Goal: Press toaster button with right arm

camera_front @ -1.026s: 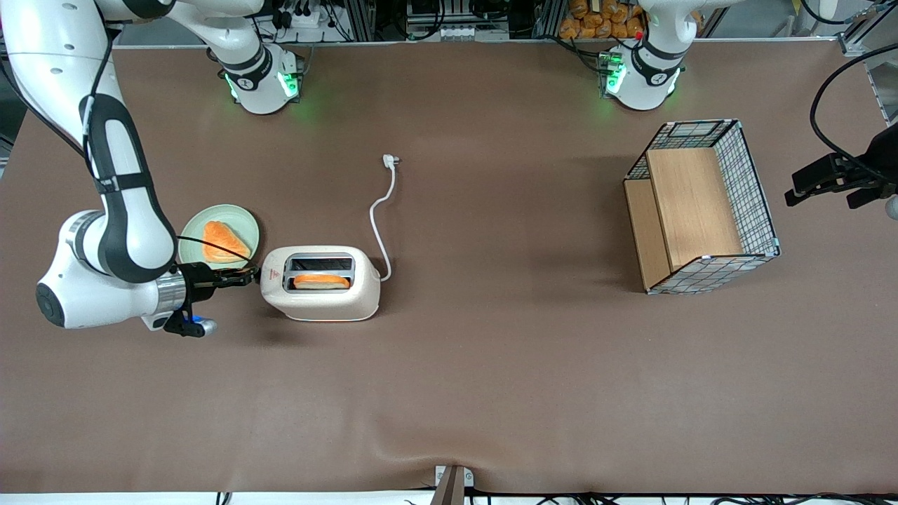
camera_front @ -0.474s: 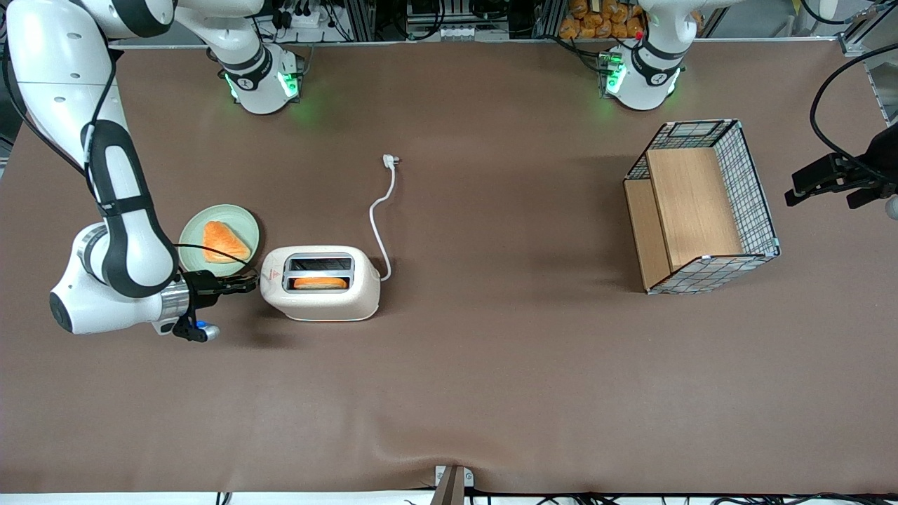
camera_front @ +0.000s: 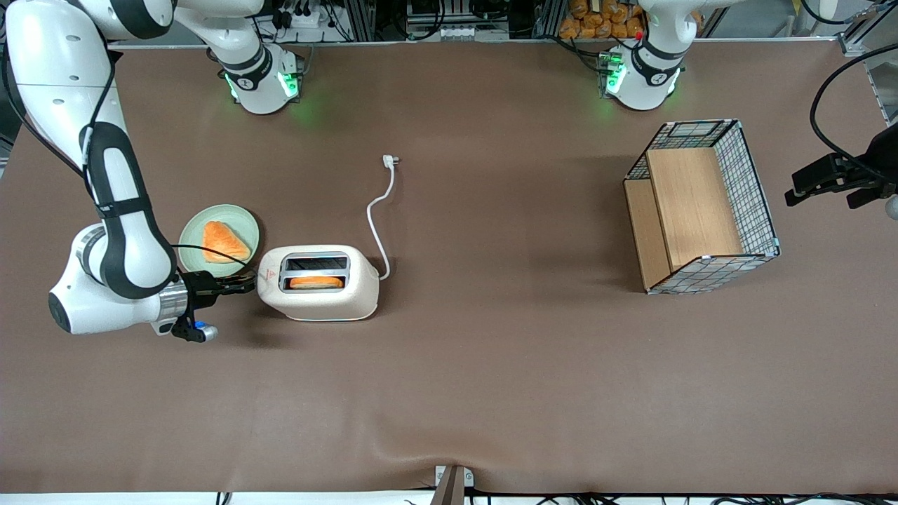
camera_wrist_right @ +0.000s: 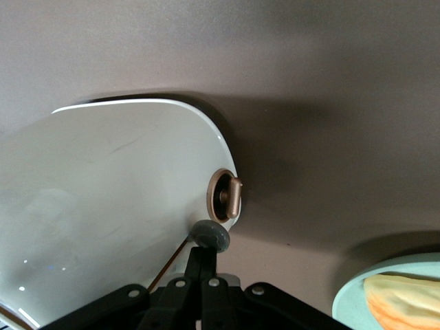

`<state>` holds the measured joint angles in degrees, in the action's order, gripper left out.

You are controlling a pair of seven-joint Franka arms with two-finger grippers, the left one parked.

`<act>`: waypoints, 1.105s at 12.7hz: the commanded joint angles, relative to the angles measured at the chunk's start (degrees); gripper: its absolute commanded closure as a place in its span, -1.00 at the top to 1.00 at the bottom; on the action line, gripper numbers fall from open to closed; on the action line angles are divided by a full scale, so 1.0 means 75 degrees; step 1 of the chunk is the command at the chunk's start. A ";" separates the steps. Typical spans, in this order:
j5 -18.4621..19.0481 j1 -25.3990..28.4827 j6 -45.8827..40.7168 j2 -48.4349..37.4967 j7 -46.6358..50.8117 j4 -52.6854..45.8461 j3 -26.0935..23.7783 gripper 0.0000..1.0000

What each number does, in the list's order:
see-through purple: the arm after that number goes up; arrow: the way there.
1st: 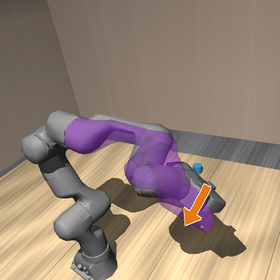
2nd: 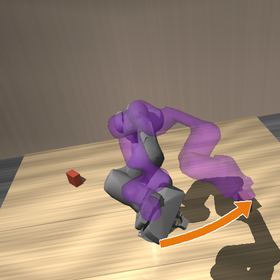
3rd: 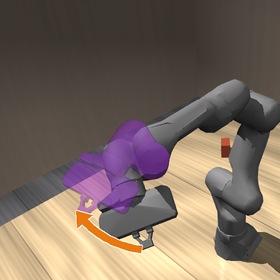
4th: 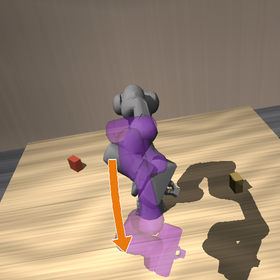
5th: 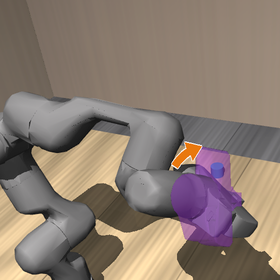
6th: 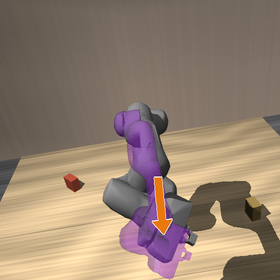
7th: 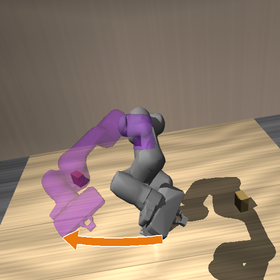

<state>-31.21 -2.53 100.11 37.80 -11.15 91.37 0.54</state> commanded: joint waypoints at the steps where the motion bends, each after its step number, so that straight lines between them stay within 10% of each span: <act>1: -0.0104 0.0044 0.0329 -0.0069 -0.0178 -0.0054 -0.0025 -1.00; 6: 0.0421 0.0009 0.0035 -0.1007 -0.0178 -0.0101 0.0010 -0.75; 8: 0.0936 -0.0003 0.0011 -0.1393 -0.0190 -0.0113 0.0022 0.99; 14: 0.2824 -0.0003 -0.0012 -0.2706 -0.0248 0.0109 0.0034 1.00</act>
<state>-13.31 -2.35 100.15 21.82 -11.88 89.48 0.97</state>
